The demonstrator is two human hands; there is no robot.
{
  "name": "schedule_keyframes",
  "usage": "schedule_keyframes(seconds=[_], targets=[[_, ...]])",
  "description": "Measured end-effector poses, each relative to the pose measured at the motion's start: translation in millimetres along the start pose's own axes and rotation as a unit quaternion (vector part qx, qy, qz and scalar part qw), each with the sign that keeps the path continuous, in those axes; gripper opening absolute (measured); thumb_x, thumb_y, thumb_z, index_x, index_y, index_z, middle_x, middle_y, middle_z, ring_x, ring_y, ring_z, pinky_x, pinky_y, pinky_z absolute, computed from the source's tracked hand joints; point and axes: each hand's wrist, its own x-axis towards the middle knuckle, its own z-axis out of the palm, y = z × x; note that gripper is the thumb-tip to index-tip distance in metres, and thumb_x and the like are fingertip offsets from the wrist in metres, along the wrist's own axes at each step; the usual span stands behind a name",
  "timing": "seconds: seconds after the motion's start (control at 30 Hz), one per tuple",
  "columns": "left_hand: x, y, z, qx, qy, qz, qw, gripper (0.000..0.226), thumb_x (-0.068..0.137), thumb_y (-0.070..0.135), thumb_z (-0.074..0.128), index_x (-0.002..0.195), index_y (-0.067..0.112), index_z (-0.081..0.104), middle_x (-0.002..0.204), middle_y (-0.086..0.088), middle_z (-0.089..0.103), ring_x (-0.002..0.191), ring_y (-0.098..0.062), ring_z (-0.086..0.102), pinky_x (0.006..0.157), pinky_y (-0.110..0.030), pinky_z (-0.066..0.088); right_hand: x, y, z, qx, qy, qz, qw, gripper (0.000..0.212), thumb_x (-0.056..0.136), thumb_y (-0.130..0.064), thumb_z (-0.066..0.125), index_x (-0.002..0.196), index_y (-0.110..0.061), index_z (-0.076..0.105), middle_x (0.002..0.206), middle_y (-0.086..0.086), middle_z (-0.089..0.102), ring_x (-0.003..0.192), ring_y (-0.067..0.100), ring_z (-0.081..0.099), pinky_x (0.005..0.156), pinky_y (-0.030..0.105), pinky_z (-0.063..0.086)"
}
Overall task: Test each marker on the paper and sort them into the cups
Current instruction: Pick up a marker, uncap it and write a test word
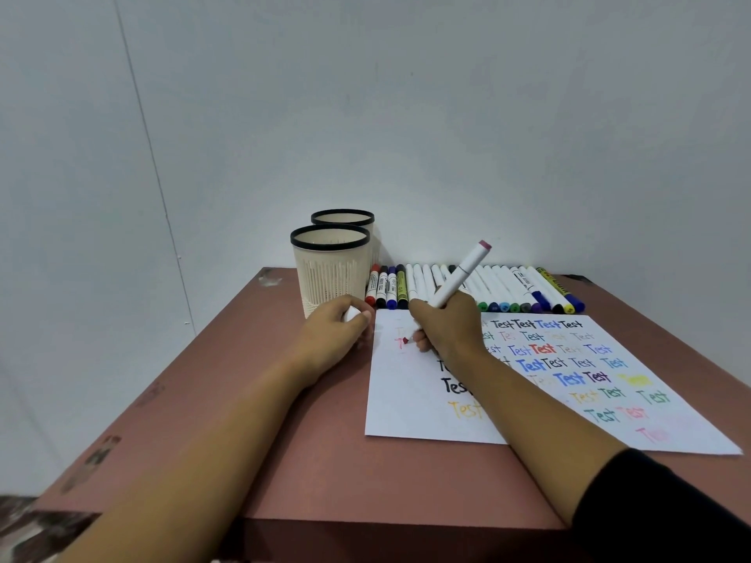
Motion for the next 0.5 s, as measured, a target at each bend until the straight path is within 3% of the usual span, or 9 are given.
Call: schedule_keyframes(seconds=[0.07, 0.17, 0.27, 0.5], targets=[[-0.6, 0.3, -0.3, 0.006, 0.0, 0.002, 1.0, 0.015, 0.091, 0.014, 0.049, 0.093, 0.012, 0.063, 0.078, -0.006, 0.068, 0.066, -0.013, 0.059, 0.062, -0.012, 0.047, 0.4, 0.1, -0.2, -0.007, 0.011, -0.001, 1.0, 0.013, 0.083, -0.007, 0.058, 0.07, -0.008, 0.053, 0.053, 0.008, 0.056, 0.037, 0.01, 0.053, 0.04, 0.022, 0.047], [-0.5, 0.1, -0.6, 0.014, -0.001, 0.004, 1.0, 0.015, 0.092, 0.016, 0.049, 0.094, 0.013, 0.063, 0.08, -0.007, 0.07, 0.07, -0.015, 0.061, 0.075, -0.024, 0.05, 0.1, -0.2, -1.0, -0.007, 0.005, -0.004, 1.0, 0.013, 0.082, -0.006, 0.058, 0.071, -0.006, 0.053, 0.052, 0.008, 0.056, 0.036, 0.009, 0.053, 0.04, 0.021, 0.046], [-0.5, 0.0, -0.4, 0.026, 0.004, 0.006, 1.0, 0.015, 0.091, 0.017, 0.049, 0.094, 0.014, 0.064, 0.081, -0.008, 0.07, 0.072, -0.016, 0.062, 0.078, -0.028, 0.049, -0.7, -1.1, -0.8, -0.016, -0.007, -0.004, 1.0, 0.02, 0.082, -0.007, 0.057, 0.064, -0.009, 0.05, 0.052, 0.008, 0.054, 0.039, 0.013, 0.053, 0.041, 0.022, 0.045], [-2.2, 1.7, -0.5, 0.018, -0.004, 0.01, 1.0, 0.015, 0.092, 0.013, 0.048, 0.092, 0.011, 0.063, 0.077, -0.006, 0.068, 0.066, -0.013, 0.058, 0.065, -0.016, 0.047, 2.9, 3.8, -1.7, -0.027, 0.048, -0.018, 0.998, 0.013, 0.083, -0.01, 0.058, 0.072, -0.004, 0.053, 0.06, 0.01, 0.057, 0.036, 0.006, 0.052, 0.036, 0.017, 0.04]])
